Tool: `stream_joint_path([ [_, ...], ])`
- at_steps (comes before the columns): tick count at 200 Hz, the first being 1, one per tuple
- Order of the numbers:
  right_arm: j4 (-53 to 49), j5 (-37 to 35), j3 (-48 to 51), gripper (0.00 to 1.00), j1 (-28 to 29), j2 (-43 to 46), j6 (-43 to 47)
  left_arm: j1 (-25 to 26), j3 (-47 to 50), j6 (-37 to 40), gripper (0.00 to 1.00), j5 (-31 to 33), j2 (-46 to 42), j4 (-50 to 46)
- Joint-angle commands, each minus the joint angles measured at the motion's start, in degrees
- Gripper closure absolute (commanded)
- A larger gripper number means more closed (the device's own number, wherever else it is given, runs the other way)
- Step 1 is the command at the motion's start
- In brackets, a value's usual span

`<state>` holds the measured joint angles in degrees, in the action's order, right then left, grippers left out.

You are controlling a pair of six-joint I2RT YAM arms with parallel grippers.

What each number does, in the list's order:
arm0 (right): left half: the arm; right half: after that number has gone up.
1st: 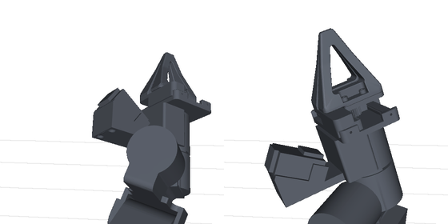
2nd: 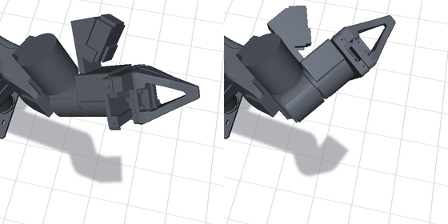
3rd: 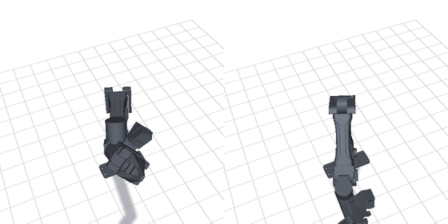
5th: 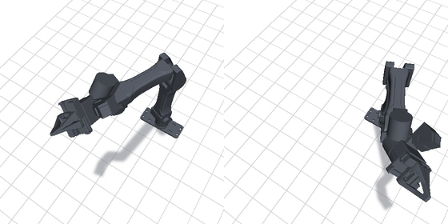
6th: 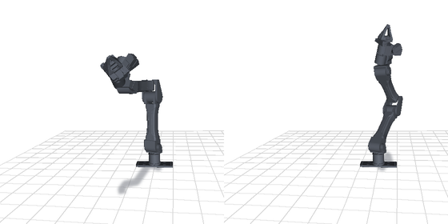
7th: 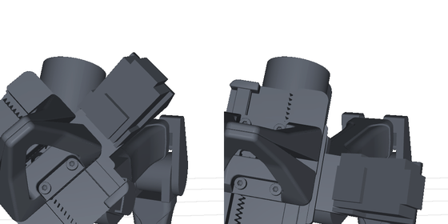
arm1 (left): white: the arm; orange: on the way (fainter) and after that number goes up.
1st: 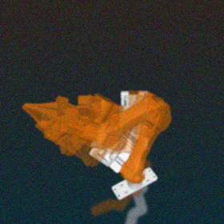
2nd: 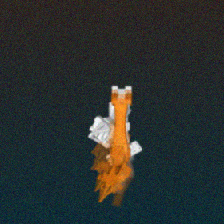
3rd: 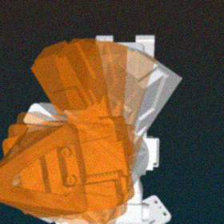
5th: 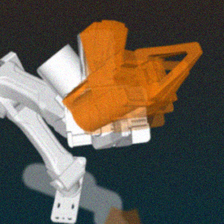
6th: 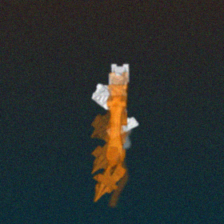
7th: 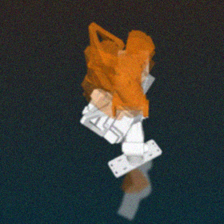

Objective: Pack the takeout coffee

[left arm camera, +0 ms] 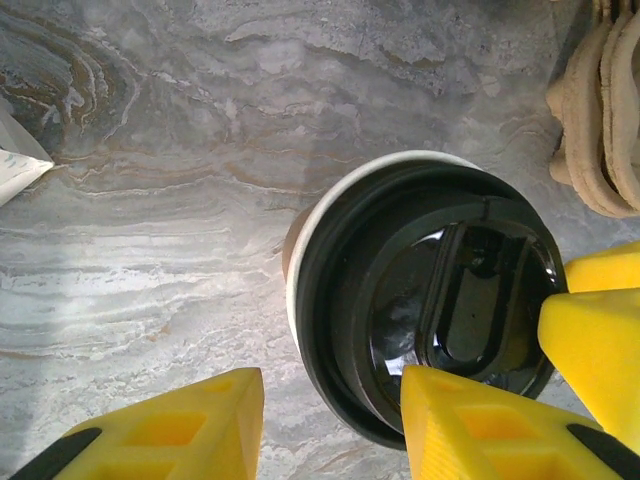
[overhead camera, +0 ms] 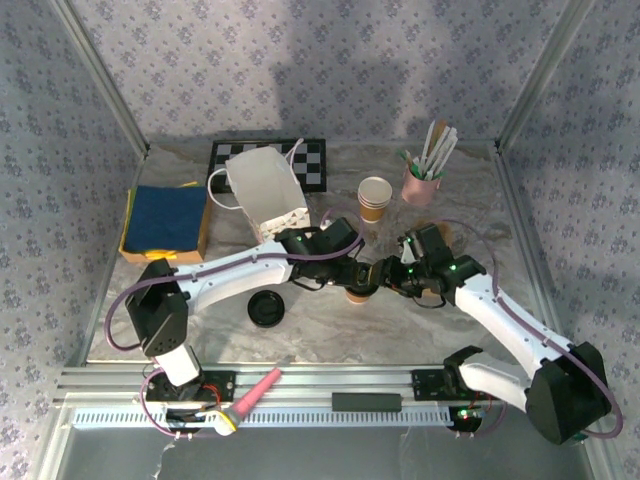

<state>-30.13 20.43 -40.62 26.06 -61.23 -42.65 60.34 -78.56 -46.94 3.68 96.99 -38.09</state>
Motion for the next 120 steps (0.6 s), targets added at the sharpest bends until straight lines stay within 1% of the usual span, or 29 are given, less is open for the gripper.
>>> stream_joint_path([
  [1,0.5,0.3,0.2,0.56,0.5,-0.5,0.1,-0.2,-0.2,1.5,0.60,-0.9,0.9,0.8],
  [66,0.7,0.0,-0.4,0.57,0.8,-1.9,0.5,-0.8,-0.6,2.1,0.61,-1.2,1.4,0.4],
  [83,0.9,0.0,-0.5,0.59,0.8,-2.3,0.5,-0.9,-0.7,2.1,0.61,-1.1,1.4,0.4],
  [120,0.9,-0.4,-1.1,0.59,1.0,-2.8,0.7,-1.1,-0.8,2.3,0.62,-0.5,0.6,0.4],
])
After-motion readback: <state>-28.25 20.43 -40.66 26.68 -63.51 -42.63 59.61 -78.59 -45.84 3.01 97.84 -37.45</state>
